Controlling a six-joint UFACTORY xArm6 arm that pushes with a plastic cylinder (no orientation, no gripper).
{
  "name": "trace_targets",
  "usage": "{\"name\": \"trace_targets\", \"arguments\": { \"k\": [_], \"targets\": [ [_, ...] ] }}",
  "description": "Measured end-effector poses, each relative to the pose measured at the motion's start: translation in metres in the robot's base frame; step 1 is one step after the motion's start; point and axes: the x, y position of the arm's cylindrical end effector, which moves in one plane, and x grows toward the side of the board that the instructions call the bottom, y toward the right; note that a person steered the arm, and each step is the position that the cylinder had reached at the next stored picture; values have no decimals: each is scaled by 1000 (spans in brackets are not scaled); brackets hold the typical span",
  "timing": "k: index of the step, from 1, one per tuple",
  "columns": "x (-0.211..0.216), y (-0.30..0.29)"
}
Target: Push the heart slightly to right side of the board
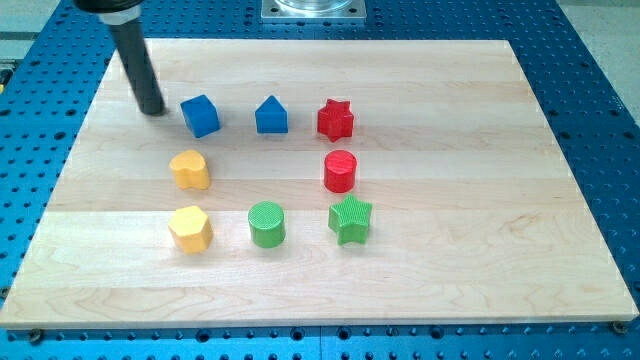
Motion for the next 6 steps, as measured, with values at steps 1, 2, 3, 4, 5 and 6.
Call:
{"name": "trace_targets", "arguments": {
  "k": [1,2,3,4,5,6],
  "targets": [
    [0,-34],
    [0,-61],
    [3,-71],
    [6,-74],
    [15,-73],
    [41,-73]
  ]
}}
